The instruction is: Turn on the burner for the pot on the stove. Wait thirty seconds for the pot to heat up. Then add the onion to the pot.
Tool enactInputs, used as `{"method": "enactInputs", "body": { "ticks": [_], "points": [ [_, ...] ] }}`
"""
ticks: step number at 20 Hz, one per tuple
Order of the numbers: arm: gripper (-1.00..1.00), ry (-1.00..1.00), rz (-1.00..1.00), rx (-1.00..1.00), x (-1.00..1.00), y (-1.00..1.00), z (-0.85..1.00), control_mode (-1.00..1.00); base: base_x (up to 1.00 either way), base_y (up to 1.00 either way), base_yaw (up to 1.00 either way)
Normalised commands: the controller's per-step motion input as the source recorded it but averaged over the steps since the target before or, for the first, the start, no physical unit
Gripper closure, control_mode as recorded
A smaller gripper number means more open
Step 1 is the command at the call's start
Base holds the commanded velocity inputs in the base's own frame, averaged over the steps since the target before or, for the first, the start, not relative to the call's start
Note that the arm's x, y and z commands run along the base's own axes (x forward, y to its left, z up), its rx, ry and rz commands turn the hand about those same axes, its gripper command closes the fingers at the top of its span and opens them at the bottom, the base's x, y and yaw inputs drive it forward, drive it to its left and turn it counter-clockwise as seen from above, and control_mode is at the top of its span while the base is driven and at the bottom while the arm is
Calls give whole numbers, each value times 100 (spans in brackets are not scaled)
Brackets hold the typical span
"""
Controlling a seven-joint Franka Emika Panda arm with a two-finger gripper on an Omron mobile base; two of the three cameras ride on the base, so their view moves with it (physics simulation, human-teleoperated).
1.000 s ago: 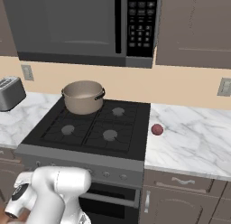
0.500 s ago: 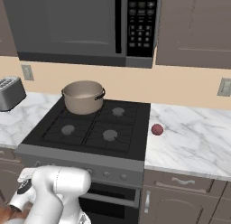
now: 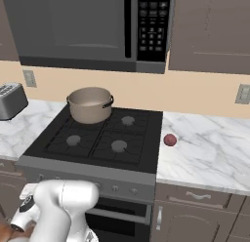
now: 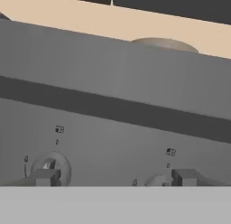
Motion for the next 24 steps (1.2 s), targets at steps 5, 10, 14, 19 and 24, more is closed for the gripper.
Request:
{"method": "enactInputs", "body": {
  "ticks": [5, 10, 14, 19, 24],
  "points": [
    [-100, -9, -2, 7, -76, -42, -20, -100, 0, 0, 0],
    [-100, 0, 0, 0, 0, 0, 0, -100, 0, 0, 0],
    [-100, 1, 0, 9, 28, -19, 0, -100, 0, 0, 0],
    [-100, 0, -6, 14, 19, -55, -5, -100, 0, 0, 0],
    [-100, 0, -9, 14, 0, -70, -17, -100, 0, 0, 0]
  ]
}}
